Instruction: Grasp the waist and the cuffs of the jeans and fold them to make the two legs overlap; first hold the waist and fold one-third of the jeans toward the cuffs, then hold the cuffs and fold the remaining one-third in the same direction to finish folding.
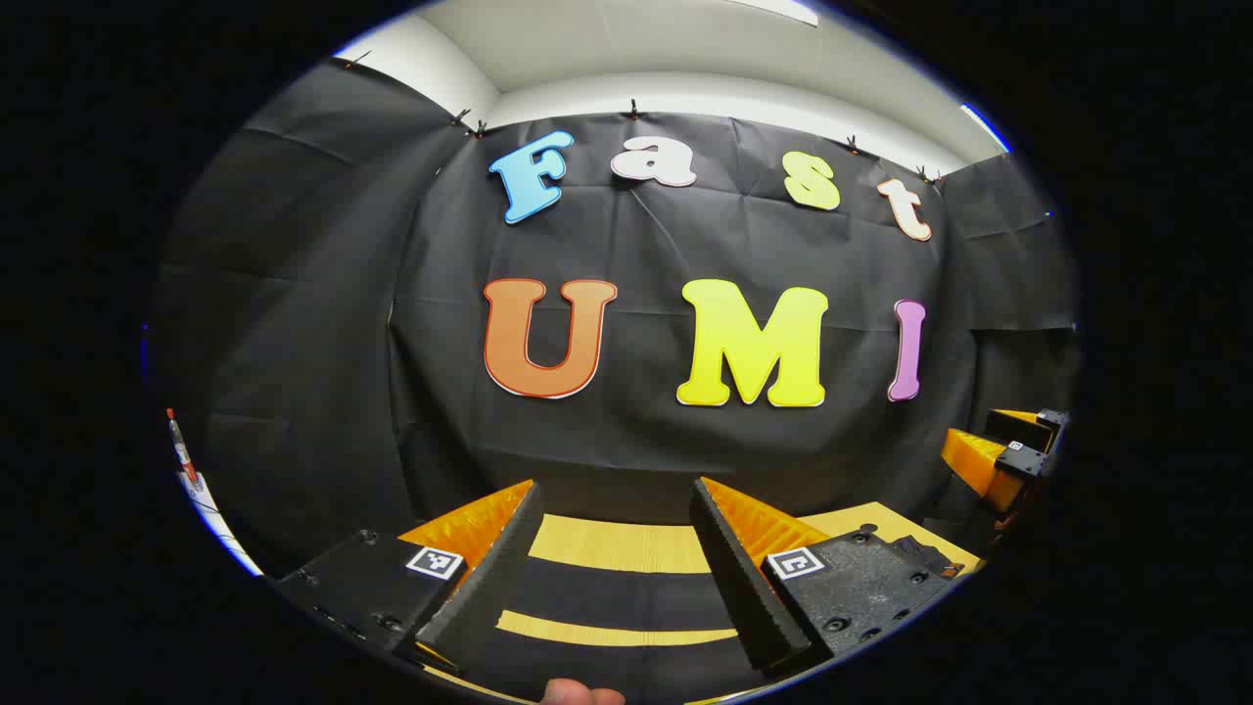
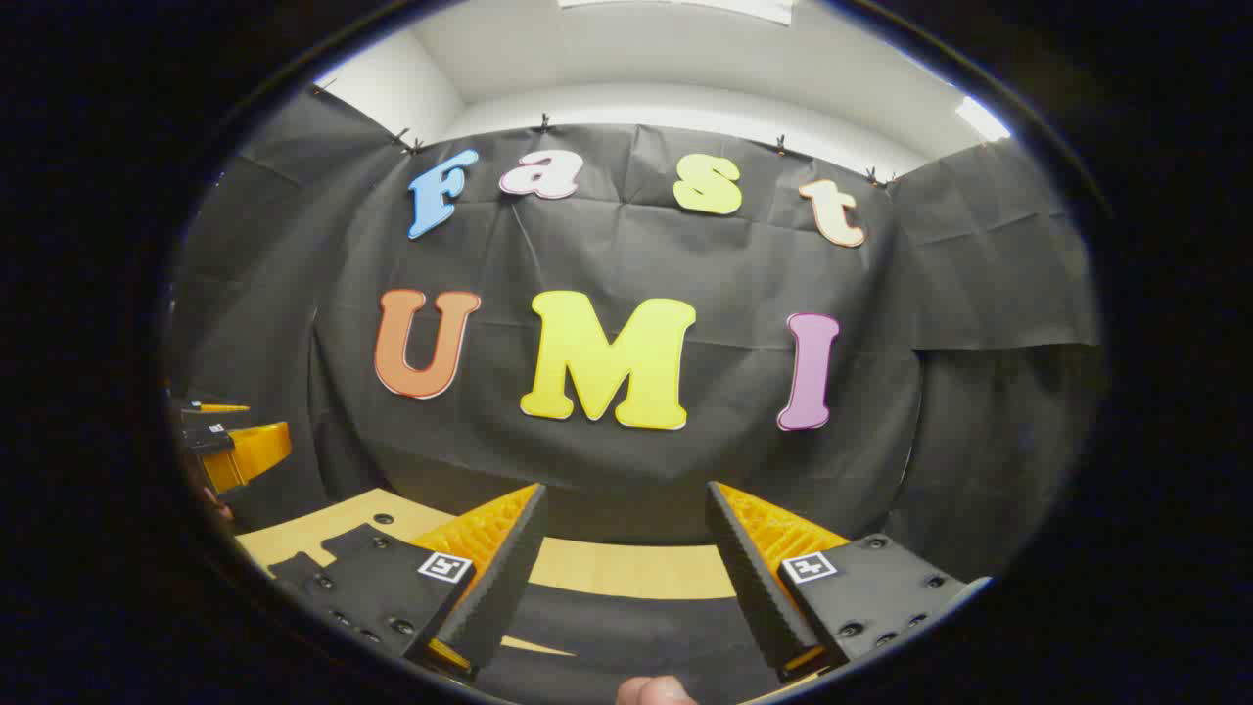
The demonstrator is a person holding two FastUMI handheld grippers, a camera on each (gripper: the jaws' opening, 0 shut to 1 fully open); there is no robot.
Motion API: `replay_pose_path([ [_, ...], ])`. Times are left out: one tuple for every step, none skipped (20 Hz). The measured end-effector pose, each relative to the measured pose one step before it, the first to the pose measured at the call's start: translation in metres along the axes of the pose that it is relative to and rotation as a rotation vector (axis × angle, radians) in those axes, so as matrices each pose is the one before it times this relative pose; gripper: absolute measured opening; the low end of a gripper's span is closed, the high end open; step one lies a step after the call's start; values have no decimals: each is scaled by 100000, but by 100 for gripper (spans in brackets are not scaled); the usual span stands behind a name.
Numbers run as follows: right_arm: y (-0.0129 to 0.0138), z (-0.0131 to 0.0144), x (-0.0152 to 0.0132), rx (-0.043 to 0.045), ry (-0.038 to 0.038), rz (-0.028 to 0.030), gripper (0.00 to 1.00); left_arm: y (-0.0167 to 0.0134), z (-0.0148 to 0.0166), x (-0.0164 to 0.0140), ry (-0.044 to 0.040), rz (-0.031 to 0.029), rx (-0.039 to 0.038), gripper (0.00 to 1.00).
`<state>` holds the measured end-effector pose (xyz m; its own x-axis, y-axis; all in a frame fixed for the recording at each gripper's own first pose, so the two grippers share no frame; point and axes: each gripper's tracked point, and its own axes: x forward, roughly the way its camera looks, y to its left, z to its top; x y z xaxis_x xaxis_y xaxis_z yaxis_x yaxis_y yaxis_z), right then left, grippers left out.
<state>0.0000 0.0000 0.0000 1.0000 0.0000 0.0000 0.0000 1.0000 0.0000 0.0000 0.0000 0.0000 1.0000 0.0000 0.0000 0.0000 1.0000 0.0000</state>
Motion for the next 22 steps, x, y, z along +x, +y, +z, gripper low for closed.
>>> replay_pose_path([
  [-224,-5,74,-232,44,-165,99,-80,27,102,-1,157,178,97],
  [-332,-159,50,19,96,-275,99,98,-4,-24,-8,226,122,97],
  [-415,-57,129,144,150,-476,99,12,-23,37,130,184,42,96],
  [-386,-71,-7,415,101,-489,99,-181,-5,35,143,97,131,96],
  [-296,-66,86,179,210,-300,99,-155,-11,70,243,58,197,96],
  [-196,-33,67,-90,-235,-266,99,-13,-11,68,5,-59,167,96],
  [-309,108,69,-178,-314,-243,99,-2,-22,-7,-158,128,226,96],
  [-217,-75,66,-21,-176,-33,99,-162,128,-1,-71,89,135,96],
  [-170,-87,35,-14,175,60,99,8,42,52,-6,317,135,97],
  [-216,-218,-46,111,342,91,99,-140,-64,-2,29,154,13,97],
  [-115,-67,-45,192,138,25,99,-217,23,7,0,48,-92,97],
  [-258,-58,35,273,69,-3,99,204,-4,10,-69,189,66,97],
  [-137,-1,30,321,91,-66,99,-195,116,85,-59,-8,6,100],
  [-95,-181,111,-37,492,215,99,28,-12,-101,-38,227,-20,100],
  [-115,-114,107,-609,594,377,99,93,-28,-35,-311,374,-186,97],
  [-102,-116,44,-458,172,15,99,51,-55,-142,-46,391,-156,97],
  [-251,-95,17,74,232,62,99,-17,-107,-78,-49,84,3,97],
  [-345,-267,-38,122,329,-512,99,115,-189,3,340,47,91,97],
  [-366,-316,-78,78,675,-281,99,111,-204,72,709,-234,-7,97],
  [-265,-437,11,-129,797,-474,98,-49,-501,47,1180,33,-187,97],
  [-418,-288,56,-94,642,-532,99,-65,-381,-33,1179,-349,-475,97],
  [-601,-301,48,-176,712,-562,99,-6,-495,-23,1137,-435,-52,97],
])
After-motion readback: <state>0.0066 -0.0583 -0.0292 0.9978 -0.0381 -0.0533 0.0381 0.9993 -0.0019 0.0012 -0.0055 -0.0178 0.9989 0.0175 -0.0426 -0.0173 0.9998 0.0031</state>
